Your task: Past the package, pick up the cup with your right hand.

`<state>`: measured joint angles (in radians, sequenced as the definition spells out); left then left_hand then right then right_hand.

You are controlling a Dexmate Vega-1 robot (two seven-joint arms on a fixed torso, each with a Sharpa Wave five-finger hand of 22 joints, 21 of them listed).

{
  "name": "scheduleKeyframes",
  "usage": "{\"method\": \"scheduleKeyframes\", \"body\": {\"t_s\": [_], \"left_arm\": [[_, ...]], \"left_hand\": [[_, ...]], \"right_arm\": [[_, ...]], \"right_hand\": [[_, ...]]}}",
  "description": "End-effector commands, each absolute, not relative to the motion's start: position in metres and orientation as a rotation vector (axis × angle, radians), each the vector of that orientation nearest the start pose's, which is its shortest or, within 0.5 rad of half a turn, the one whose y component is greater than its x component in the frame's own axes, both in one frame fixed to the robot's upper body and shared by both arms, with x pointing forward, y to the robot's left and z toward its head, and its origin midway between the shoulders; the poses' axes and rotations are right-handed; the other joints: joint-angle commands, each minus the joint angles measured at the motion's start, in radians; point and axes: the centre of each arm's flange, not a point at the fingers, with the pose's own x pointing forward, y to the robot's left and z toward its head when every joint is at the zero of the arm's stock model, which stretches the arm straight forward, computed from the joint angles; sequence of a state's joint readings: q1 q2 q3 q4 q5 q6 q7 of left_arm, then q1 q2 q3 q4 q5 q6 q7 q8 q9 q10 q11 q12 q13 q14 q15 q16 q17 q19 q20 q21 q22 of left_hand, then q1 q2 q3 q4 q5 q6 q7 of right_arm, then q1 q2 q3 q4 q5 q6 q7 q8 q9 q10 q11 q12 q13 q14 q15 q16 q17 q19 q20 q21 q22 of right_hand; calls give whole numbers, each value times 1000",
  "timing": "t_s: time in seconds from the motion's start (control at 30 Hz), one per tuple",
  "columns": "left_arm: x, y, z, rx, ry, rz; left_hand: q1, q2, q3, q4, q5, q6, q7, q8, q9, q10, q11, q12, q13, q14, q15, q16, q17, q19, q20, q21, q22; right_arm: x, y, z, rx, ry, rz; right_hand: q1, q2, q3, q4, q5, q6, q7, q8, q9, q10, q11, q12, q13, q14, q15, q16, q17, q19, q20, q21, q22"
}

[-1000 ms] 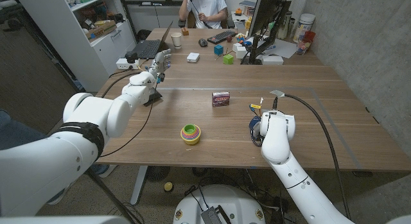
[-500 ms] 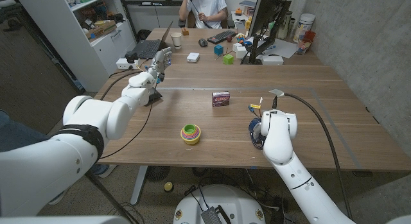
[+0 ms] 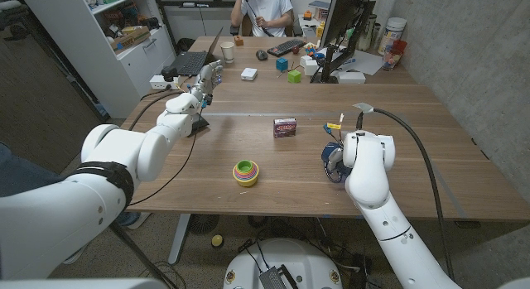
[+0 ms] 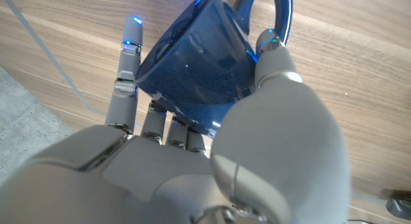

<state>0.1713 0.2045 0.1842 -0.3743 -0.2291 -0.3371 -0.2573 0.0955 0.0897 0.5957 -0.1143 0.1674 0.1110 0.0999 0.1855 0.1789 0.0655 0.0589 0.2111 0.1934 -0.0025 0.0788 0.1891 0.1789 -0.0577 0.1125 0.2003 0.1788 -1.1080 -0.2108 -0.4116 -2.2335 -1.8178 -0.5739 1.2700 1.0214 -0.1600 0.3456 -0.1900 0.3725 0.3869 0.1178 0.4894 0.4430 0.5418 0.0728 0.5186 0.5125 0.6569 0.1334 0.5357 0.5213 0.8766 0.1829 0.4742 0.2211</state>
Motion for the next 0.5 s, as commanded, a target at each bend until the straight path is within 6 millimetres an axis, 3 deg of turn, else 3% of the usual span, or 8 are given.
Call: {"method": "scheduleKeyframes", "body": {"t_s": [0.03,0.5], "left_arm": [[743,308,111,94,-534,-131],[745,304,108,88,-523,-136]], "left_hand": [[-1,-2,-1,-3,6,2,-2,2,2,0,0,0,1,-5,-1,-1,3,-3,10,2,4],[0,-2,0,-4,7,3,-2,2,2,-1,-3,-1,1,-4,-1,-1,3,-3,10,2,4]], "right_arm": [[455,-180,23,-1503,150,-79],[434,-193,59,-1486,100,-76]], "right_hand": [[301,317,55,34,7,230,-70,5,4,26,-14,6,6,206,-219,-3,6,193,-288,11,1],[306,313,56,29,10,238,-75,1,3,45,-22,5,13,225,-234,1,22,188,-292,34,2]]}}
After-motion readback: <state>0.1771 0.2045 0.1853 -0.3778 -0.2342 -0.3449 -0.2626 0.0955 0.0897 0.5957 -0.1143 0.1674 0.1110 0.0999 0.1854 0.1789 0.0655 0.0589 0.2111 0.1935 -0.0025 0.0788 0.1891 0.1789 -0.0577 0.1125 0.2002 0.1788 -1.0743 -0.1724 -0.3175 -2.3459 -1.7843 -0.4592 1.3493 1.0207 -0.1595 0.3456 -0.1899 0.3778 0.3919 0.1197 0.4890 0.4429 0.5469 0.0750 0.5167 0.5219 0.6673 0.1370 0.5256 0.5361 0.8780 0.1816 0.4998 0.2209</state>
